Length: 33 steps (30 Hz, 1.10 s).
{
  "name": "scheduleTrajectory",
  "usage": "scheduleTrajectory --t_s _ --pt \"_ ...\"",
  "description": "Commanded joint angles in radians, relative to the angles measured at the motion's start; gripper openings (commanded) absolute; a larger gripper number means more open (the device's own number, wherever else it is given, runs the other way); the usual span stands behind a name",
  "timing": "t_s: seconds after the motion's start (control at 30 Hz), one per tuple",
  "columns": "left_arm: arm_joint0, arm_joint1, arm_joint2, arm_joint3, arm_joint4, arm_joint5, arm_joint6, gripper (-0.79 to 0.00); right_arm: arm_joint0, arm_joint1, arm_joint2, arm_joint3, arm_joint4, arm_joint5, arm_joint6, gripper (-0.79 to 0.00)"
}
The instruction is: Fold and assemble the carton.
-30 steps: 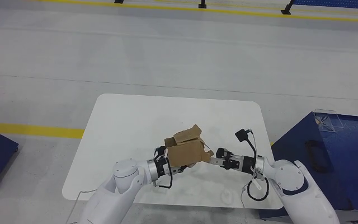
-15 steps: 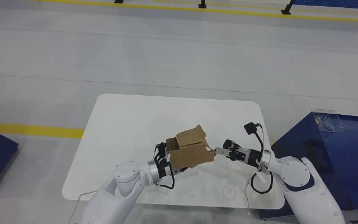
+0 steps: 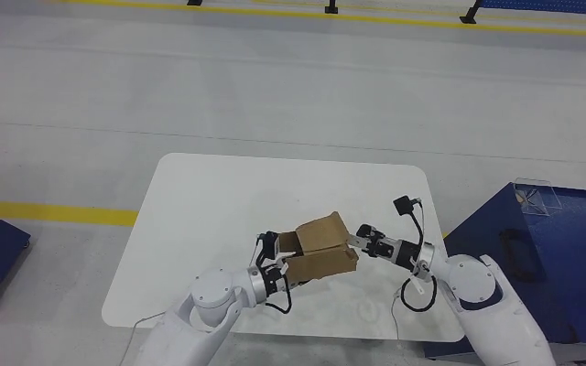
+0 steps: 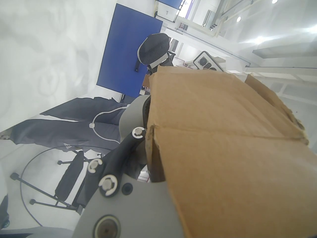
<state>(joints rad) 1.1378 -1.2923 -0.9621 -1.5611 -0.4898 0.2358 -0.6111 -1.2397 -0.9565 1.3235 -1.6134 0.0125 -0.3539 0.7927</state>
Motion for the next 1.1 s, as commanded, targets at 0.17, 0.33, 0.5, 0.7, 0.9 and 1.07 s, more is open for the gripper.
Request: scheduleTrajectory --t_s 0.17,0.33,0.5,0.7,0.9,1.07 --pt "0.001 -0.002 0.005 -0.005 0.012 -0.009 0.008 -0.785 0.018 -0.008 -0.042 0.011 -0.027 0.014 -0.009 0.0" --pt "0.001 -0.003 0.006 0.0 0.015 -0.014 0.012 -0.785 0.024 -0.01 -0.05 0.015 -0.024 0.014 -0.011 0.0" --pt "0.0 -0.004 0.007 0.007 0.017 -0.021 0.014 -0.785 0.029 -0.012 -0.054 0.013 -0.034 0.017 -0.012 0.0" --pt "0.009 -0.005 -0.011 0.006 0.033 -0.073 0.068 -0.785 0.028 -0.01 -0.028 0.017 -0.024 0.012 -0.025 0.0" --pt "0.031 -0.005 -0.04 -0.001 0.023 -0.116 0.116 -0.785 0.0 0.001 0.047 -0.001 -0.041 0.016 -0.044 0.0" --pt "0.044 -0.005 -0.063 -0.006 0.01 -0.136 0.145 -0.785 -0.04 0.012 0.095 -0.032 -0.047 0.031 -0.009 0.0"
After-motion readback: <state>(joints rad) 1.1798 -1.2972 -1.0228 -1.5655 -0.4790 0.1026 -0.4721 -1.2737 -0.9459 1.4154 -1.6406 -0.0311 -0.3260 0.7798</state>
